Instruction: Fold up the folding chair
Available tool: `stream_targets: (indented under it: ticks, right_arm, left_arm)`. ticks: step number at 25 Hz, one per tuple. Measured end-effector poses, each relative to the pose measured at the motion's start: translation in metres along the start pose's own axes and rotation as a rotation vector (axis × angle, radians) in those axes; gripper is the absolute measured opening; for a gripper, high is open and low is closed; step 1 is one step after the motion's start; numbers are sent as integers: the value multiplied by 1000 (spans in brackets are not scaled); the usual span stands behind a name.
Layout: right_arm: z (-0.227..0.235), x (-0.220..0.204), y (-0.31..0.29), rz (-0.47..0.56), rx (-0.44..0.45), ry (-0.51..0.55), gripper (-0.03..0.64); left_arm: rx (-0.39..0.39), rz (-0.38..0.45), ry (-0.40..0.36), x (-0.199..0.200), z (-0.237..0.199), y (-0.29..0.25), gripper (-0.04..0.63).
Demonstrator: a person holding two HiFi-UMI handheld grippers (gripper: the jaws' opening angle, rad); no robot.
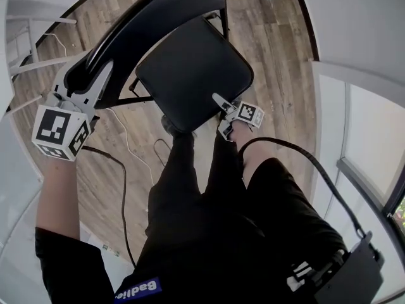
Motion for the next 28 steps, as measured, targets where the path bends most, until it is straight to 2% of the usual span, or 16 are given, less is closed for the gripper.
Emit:
stream_targets:
  ticks: [13, 23, 28]
  right_arm:
    - [-92, -6, 6, 5, 8, 15, 253]
    - [-159, 5, 10, -9, 39, 26, 249]
    - [-189, 5, -2, -7, 10, 21, 249]
  left_arm:
    - [5, -8, -40, 23, 30, 40, 156]
    - [6, -8, -81, 44, 71, 57, 146]
    - [9, -19, -97, 49, 77, 66, 143]
Point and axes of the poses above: the fingertips, and each gripper's own axes: y backward along the fingers, z to its right, x out of its top, the point moved 8 cm from there along y, backward along the fingers
